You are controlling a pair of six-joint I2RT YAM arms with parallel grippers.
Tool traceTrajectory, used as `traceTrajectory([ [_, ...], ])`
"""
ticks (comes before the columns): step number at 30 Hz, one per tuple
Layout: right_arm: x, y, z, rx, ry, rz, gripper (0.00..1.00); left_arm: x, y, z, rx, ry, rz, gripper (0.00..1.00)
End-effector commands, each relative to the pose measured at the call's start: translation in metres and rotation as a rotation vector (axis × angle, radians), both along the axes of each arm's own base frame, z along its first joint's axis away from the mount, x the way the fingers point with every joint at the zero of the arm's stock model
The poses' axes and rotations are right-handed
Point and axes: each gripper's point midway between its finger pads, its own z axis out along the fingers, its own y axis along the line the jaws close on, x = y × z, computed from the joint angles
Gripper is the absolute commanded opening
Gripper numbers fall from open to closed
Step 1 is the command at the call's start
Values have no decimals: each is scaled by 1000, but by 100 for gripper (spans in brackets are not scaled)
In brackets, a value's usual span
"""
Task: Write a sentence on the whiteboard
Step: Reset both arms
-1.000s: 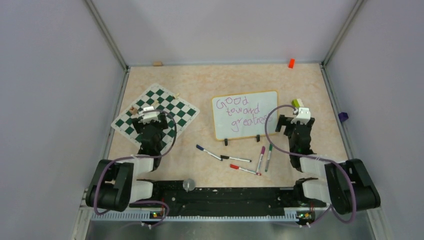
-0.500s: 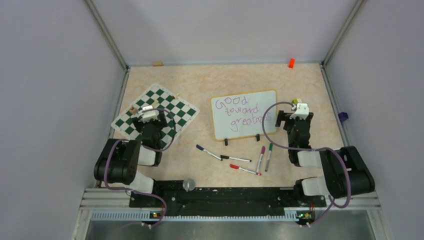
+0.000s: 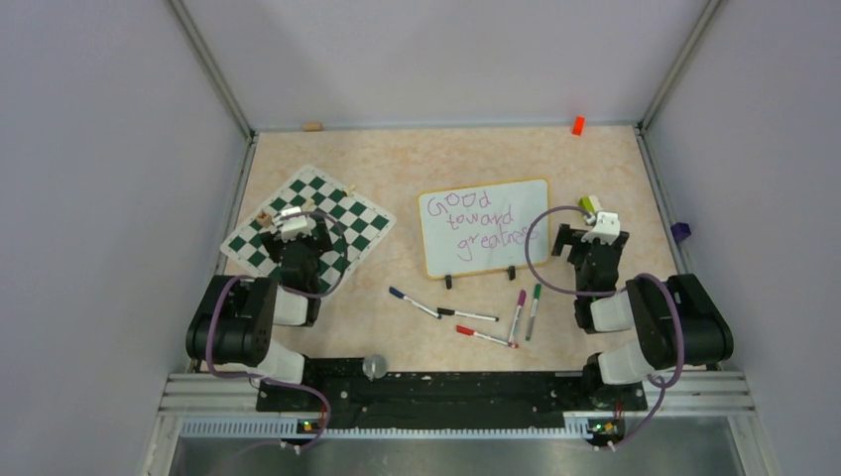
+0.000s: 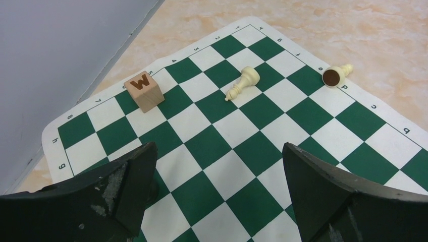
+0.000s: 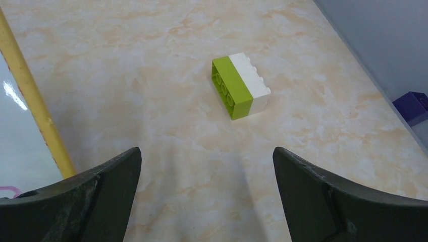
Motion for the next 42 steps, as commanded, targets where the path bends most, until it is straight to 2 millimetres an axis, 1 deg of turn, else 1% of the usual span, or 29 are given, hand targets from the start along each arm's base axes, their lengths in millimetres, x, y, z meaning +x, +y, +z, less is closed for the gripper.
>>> traceTrajectory([
  [1, 10, -2, 28, 18, -108, -6, 99, 9, 0, 22, -22, -74, 3, 99],
  [42, 11, -2, 27, 23, -101, -8, 99, 8, 1, 21, -20, -74, 5, 99],
])
